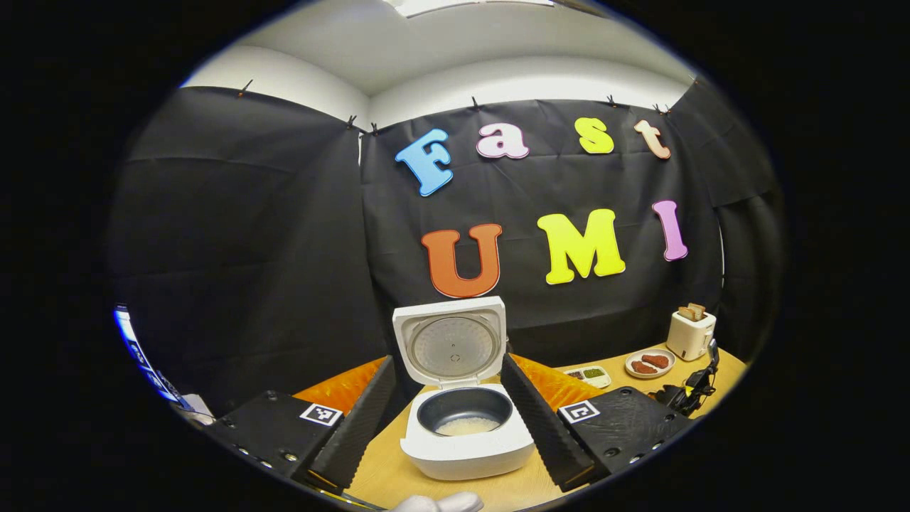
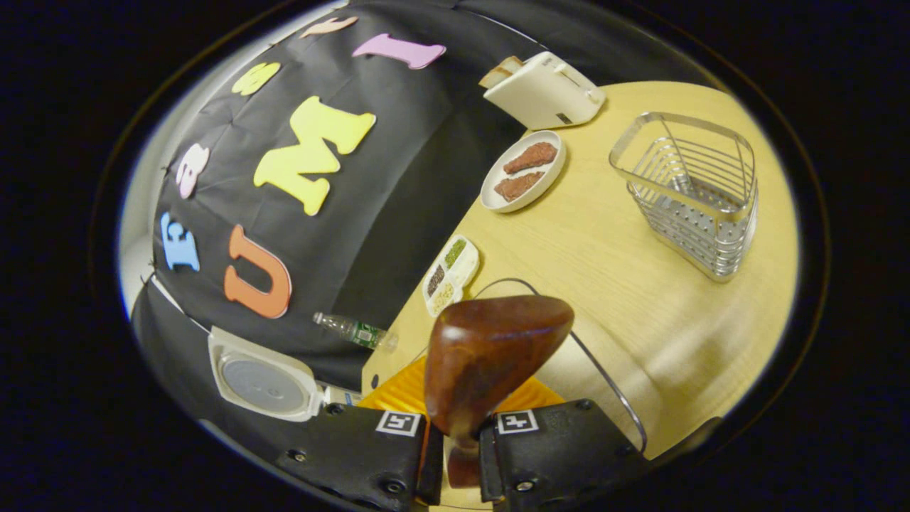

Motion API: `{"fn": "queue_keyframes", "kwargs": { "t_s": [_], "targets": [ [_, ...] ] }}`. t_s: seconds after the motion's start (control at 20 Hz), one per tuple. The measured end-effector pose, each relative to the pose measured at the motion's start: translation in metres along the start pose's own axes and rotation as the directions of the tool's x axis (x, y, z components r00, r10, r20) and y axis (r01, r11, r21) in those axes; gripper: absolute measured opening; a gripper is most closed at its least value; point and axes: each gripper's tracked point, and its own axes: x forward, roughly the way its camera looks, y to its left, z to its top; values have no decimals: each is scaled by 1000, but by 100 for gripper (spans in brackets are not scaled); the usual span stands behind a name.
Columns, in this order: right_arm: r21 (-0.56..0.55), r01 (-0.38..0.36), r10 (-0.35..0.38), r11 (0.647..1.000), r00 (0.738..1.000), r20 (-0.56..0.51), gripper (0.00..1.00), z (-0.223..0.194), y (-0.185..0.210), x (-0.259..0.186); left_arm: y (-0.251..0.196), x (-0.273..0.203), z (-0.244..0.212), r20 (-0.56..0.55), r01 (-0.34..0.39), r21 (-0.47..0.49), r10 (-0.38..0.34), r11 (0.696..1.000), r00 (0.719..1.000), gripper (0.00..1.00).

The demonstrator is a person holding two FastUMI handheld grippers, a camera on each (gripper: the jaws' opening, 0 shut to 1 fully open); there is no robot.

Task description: Close the left gripper, press the button to open the rice cooker; take a wooden spoon from the chopstick holder with the right hand, scoop a spoonful of rice and pour it into the rice cooker, then put the wooden spoon back into the chopstick holder.

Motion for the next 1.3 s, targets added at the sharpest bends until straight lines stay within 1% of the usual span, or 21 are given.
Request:
{"fn": "queue_keyframes", "kwargs": {
  "t_s": [0.05,0.1,0.25,0.4,0.45,0.5,0.55,0.6,0.65,0.75,0.8,0.85,0.9,1.05,1.1,1.15,1.3],
  "targets": [
    [14,-8,8,1000,1000,4,25,4,4,-3,1,1,1,4,0,0,0,1000,1000,95],
    [28,-33,32,999,999,19,25,10,11,-6,0,1,1,2,0,-1,0,1000,1000,95],
    [62,-78,75,995,996,58,25,33,31,-17,1,3,0,1,-1,-3,1,1000,1000,95],
    [69,-107,100,992,991,91,25,54,45,-27,0,3,2,5,2,-2,-2,1000,1000,95],
    [66,-110,103,992,990,100,23,60,49,-29,-1,3,2,7,3,-2,-3,1000,1000,95],
    [64,-118,111,991,989,103,25,64,53,-30,-2,3,2,7,4,-3,-4,1000,1000,95],
    [65,-123,115,990,987,108,25,67,56,-32,-2,2,2,8,6,-5,-6,1000,1000,95],
    [73,-128,120,989,986,115,23,70,58,-34,-3,2,3,8,8,-5,-8,1000,1000,95],
    [82,-132,122,988,986,117,25,71,59,-36,-4,2,3,9,9,-5,-9,1000,1000,95],
    [84,-139,128,987,985,116,25,72,64,-40,-4,2,5,14,12,-1,-12,1000,1000,95],
    [80,-138,129,987,985,116,22,72,67,-42,-3,1,5,15,10,2,-10,1000,1000,95],
    [88,-139,128,986,985,115,25,74,72,-43,-2,0,4,15,11,0,-11,1000,1000,95],
    [99,-151,139,984,983,119,25,77,79,-46,-2,0,2,13,10,-3,-10,1000,1000,95],
    [82,-180,170,980,978,120,25,82,111,-53,2,-2,-5,3,3,-18,-2,1000,1000,95],
    [68,-190,181,980,977,116,22,82,125,-54,5,-3,-7,2,-5,-20,5,1000,1000,95],
    [61,-199,191,978,975,112,25,81,138,-56,9,-4,-8,0,-11,-24,11,1000,1000,95],
    [49,-232,227,971,970,91,25,69,180,-55,19,-6,-15,-8,-32,-41,32,999,999,95]
  ]
}}
